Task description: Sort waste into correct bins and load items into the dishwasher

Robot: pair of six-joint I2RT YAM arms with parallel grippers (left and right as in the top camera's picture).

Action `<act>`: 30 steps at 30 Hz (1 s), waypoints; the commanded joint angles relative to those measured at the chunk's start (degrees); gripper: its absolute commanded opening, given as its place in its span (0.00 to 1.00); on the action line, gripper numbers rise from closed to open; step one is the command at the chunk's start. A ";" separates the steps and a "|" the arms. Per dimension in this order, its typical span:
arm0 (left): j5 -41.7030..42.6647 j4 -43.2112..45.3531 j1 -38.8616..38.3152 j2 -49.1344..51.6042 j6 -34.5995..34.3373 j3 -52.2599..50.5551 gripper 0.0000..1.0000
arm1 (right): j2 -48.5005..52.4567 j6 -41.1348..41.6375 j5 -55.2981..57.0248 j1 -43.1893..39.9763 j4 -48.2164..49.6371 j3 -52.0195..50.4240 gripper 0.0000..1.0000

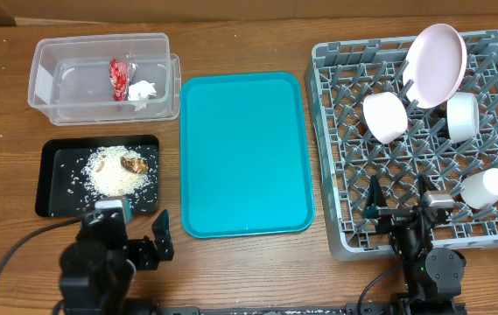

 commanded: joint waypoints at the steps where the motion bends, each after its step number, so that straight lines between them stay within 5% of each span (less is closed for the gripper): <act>1: -0.72 7.50 -0.07 -5.29 0.20 -9.60 1.00 | -0.55 -0.37 0.31 0.31 0.35 -0.61 1.00; 12: -0.85 32.85 -0.07 -17.03 -0.22 -28.55 1.00 | -0.55 -0.37 0.31 0.31 0.35 -0.61 1.00; 21: -4.24 55.89 -0.07 -17.42 -0.39 -36.72 1.00 | -0.55 -0.37 0.31 0.31 0.35 -0.61 1.00; 26: -9.44 56.39 -0.07 -17.42 0.09 -36.68 1.00 | -0.55 -0.37 0.31 0.31 0.35 -0.61 1.00; 30: -6.47 47.84 -0.07 -17.42 0.85 -36.68 1.00 | -0.55 -0.37 0.31 0.31 0.35 -0.61 1.00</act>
